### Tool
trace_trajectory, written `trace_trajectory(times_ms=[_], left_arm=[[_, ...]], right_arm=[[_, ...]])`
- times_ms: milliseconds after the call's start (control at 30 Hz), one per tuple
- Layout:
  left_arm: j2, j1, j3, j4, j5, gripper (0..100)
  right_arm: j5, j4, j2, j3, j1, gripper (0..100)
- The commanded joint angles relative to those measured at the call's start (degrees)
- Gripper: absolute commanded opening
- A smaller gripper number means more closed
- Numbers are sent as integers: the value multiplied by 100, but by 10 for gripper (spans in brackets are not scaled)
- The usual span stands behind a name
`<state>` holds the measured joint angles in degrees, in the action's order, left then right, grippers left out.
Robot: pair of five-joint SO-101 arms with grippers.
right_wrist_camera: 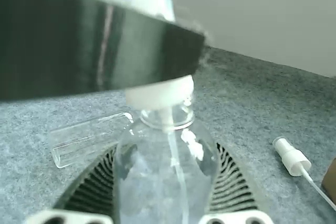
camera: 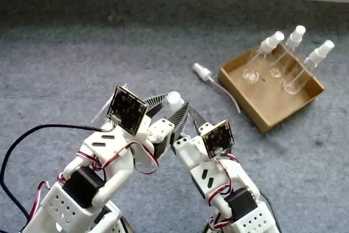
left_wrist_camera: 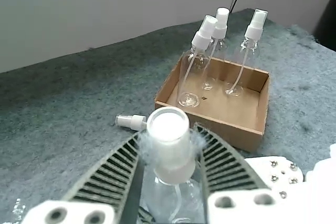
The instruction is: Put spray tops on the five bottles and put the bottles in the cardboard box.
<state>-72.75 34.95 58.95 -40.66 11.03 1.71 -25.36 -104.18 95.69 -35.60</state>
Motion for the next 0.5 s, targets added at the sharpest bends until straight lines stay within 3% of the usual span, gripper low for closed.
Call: trace_trajectory(times_ms=[0,67,200,467], left_arm=[[-13,101,-4,-26,-35,5],[-13,92,-22,-26,-35,5],[4,92,-171,-26,-35,5],[4,101,-180,-53,-35,5]], right_arm=[[-44,22,-110,646,-13,31],[9,22,-110,655,-13,31],[844,13,-110,655,-13,31],[862,13,-110,655,-13,31]])
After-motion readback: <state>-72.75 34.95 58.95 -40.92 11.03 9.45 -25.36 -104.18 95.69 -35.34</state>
